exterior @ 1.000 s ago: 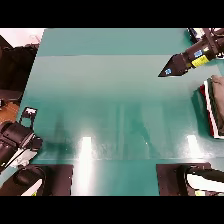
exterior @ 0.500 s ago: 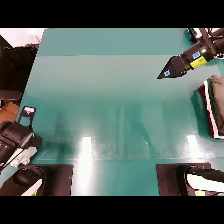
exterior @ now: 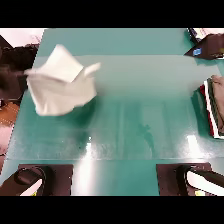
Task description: Fold the shirts.
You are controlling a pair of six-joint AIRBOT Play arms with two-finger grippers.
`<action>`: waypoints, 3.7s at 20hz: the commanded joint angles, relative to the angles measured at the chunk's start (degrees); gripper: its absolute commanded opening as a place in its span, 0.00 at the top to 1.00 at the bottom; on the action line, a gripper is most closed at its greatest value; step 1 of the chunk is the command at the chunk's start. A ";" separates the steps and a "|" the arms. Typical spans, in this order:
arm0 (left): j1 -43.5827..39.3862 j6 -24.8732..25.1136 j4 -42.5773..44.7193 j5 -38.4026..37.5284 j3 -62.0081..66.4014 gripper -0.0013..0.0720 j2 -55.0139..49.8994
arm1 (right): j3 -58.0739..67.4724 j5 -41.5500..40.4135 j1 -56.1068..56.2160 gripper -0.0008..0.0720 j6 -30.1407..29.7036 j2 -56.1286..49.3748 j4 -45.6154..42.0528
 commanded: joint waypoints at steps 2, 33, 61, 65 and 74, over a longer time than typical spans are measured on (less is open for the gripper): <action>0.00 14.16 -26.38 2.16 20.94 0.94 -15.13 | 0.04 -3.72 -5.53 0.97 0.07 4.15 0.02; 4.28 18.97 -36.39 6.23 -3.65 0.11 -47.67 | -0.15 0.92 -8.92 0.97 0.26 6.21 -0.09; 7.21 22.25 -33.55 -0.17 -5.68 0.94 -30.08 | -61.57 -40.79 29.68 0.27 -10.93 -1.40 14.93; 7.21 21.94 -33.55 -1.60 -5.66 0.94 -30.08 | -57.16 -43.87 34.27 0.43 -10.95 -9.35 14.84; 7.19 13.31 -20.74 -0.31 -1.92 0.94 -12.48 | -38.95 -28.94 20.11 0.97 -10.54 1.95 1.01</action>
